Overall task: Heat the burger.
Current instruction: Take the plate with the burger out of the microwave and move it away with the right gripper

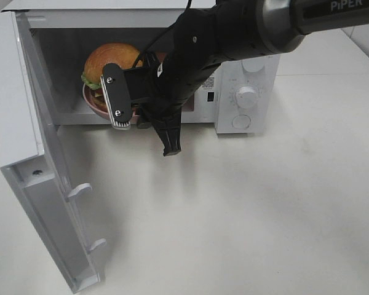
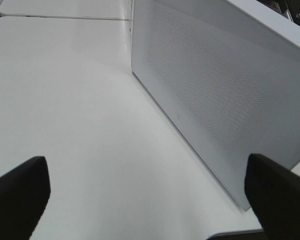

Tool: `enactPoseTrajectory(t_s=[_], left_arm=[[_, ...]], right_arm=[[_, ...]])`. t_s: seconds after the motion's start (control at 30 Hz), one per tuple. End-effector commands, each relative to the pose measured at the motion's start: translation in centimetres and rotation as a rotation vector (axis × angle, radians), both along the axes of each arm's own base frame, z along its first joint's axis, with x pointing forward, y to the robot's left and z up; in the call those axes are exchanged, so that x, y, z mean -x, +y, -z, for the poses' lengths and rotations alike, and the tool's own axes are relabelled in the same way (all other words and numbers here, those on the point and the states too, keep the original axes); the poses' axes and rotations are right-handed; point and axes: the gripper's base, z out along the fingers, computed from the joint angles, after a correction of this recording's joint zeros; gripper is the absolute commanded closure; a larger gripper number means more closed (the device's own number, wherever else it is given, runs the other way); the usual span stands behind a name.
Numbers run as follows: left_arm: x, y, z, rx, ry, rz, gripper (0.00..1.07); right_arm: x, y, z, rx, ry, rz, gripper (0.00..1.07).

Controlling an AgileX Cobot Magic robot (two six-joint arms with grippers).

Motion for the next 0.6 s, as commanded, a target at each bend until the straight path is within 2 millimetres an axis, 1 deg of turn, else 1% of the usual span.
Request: enactPoseTrajectory(t_s=[0.03,0.17,0.27,0.33,0.6], left_arm=[[0.2,0.0,-0.1,0.007,-0.028,0.000,0.09],[0.2,0.0,-0.1,0.007,-0.028,0.000,0.09],[0.2,0.0,-0.1,0.007,-0.028,0.000,0.09],[0.2,0.0,-0.1,0.007,-0.028,0.000,0.09],[0.2,0.0,-0.1,0.007,-0.028,0.000,0.09]], right_arm=[[0.3,-0.2,-2.3,-0.071,-0.056,0.024,1.07],[1.1,-0.8,-2.7,-0.070,-0.048,0.027,1.07],[1.2,-1.0,-3.0,-0.072,-0.051,0.027,1.07],[2.0,-1.7,-3.2,-0.067,-0.064,0.023,1.07],[3.4,-2.8,-3.6,-0.073,-0.067,0.029,1.07]])
